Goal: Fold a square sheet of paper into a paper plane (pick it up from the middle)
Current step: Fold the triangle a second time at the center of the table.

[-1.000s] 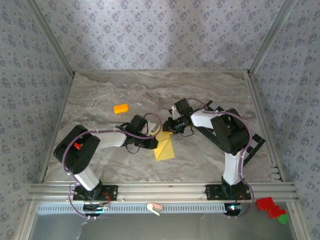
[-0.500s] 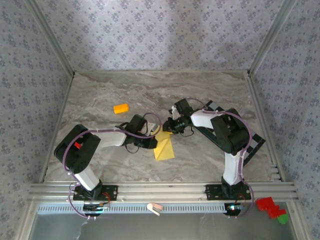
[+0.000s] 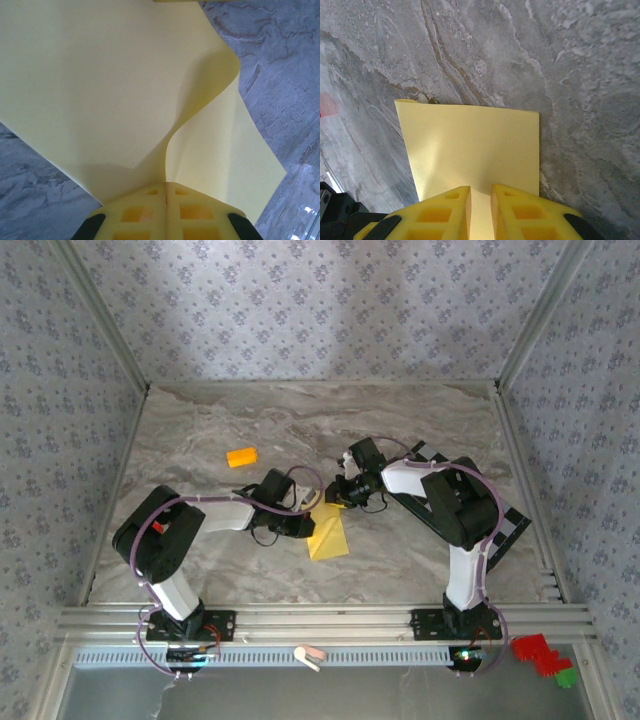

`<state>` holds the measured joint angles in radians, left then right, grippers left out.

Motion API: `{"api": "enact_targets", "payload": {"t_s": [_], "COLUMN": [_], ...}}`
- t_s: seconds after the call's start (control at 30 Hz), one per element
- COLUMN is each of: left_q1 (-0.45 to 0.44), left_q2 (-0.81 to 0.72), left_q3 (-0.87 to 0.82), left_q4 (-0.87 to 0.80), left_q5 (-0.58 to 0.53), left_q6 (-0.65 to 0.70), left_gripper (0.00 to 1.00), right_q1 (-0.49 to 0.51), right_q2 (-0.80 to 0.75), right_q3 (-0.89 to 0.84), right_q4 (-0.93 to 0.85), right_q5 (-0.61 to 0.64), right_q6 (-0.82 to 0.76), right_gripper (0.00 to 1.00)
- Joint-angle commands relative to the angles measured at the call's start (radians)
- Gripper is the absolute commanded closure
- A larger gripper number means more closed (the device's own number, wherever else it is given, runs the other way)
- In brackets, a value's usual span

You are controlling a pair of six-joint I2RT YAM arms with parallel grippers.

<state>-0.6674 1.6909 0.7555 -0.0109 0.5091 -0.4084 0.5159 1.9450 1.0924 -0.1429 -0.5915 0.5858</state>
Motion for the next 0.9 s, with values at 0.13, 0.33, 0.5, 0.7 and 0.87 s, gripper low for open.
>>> {"api": "enact_targets", "payload": {"t_s": [0.13,0.33,0.5,0.7,0.87], "left_q1": [0.004,0.004,0.003,0.003,0.003], "left_q2": [-0.014,-0.001,0.000,0.005,0.012], "left_q3": [0.030,0.030,0.036,0.037,0.034], "left_q4": [-0.030,-0.026,-0.025,-0.036,-0.040], "left_q5": [0.025,0.019,0.027,0.016,0.014], "left_q6": [0.023,0.022,0.019,0.026,0.027], "left_gripper": [0.99,0.99,0.98,0.98,0.99], "right_q1": [0.011,0.013,0.015,0.015,0.014], "right_q2": [0.042,0.040,0.042,0.045,0.045], "right_q3": [0.000,-0.001,0.000,-0.002,0.001], "right_q4": [-0.063,-0.065,-0.063,-0.062,-0.065], "right_q5": [0.028,0.029,0.029,0.029,0.027], "right_q6": [-0.021,-0.023,-0.023,-0.024,-0.024], "right_gripper": [0.79,0.79,0.79,0.79,0.79]}}
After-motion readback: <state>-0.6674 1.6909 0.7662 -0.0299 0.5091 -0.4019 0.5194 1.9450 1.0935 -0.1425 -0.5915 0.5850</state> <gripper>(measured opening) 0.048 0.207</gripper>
